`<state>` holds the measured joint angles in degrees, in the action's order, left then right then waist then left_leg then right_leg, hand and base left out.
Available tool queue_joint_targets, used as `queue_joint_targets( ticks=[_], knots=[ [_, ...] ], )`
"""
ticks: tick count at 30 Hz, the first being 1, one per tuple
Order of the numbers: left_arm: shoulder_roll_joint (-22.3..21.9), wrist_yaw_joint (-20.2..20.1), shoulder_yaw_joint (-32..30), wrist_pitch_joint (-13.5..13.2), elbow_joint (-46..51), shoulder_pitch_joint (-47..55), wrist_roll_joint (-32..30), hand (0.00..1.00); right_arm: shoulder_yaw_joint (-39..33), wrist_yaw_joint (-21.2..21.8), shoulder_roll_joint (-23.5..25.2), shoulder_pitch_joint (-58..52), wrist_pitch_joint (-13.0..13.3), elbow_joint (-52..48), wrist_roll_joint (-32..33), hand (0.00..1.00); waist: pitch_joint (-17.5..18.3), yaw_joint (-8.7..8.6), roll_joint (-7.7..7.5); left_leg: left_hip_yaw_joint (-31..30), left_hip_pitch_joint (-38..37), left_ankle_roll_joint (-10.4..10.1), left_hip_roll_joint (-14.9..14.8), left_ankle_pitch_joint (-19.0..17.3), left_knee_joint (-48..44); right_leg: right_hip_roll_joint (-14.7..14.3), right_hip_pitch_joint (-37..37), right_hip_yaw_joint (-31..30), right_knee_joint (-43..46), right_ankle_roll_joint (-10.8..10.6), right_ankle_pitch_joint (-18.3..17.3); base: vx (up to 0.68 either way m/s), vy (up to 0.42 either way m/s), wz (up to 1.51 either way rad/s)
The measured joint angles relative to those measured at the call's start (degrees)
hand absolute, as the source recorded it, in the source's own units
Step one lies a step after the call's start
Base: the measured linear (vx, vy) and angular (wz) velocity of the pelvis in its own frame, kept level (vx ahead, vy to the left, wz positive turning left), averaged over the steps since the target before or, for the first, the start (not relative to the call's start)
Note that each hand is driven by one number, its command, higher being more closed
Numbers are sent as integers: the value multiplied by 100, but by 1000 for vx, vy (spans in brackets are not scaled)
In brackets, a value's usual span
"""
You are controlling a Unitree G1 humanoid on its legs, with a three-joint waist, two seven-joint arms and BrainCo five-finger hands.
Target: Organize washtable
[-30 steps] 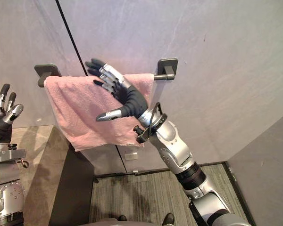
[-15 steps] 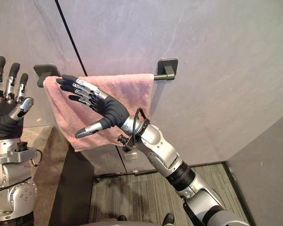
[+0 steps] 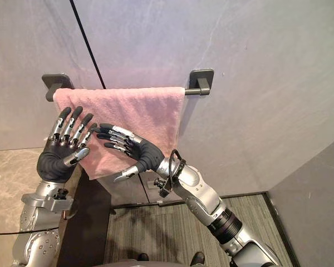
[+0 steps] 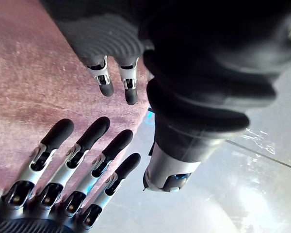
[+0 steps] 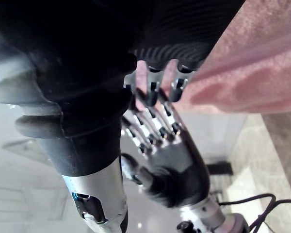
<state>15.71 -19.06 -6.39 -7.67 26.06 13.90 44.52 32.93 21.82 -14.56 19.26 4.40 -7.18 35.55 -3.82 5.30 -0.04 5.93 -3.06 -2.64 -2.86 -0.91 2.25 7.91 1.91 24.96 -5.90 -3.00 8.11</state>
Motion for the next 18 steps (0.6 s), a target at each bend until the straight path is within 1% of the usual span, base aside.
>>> queue_joint_targets(
  ticks=[4,10,14,17,18],
  knots=[
    [-148,-74,-3,3,-234,160,1,0,-428,-37,-50,-314,-3,1,-17,0,16,16,-18,-102,53,19,9,26,0,10,-26,69,13,-30,-27,43,9,16],
    [-182,-71,-19,7,-364,247,-1,0,-829,-98,-28,-334,-2,1,-95,0,26,20,-32,-119,258,18,17,29,-10,13,-212,103,19,-34,-31,15,6,4],
    [-374,-24,-67,12,-375,232,0,0,-1113,-302,27,-218,9,12,-197,0,25,29,-31,-136,399,23,27,65,-18,9,-335,123,21,-34,-30,37,5,4],
    [-379,41,-69,12,-379,232,0,0,-1228,-350,69,-81,24,106,-197,0,24,37,-29,-144,467,28,33,73,-18,6,-391,131,22,-34,-30,0,0,0],
    [-381,42,-70,12,-386,226,0,0,-1254,-434,107,0,28,191,-202,0,24,42,-28,-150,467,28,33,73,-13,3,-391,135,22,-34,-30,0,0,0]
  ],
)
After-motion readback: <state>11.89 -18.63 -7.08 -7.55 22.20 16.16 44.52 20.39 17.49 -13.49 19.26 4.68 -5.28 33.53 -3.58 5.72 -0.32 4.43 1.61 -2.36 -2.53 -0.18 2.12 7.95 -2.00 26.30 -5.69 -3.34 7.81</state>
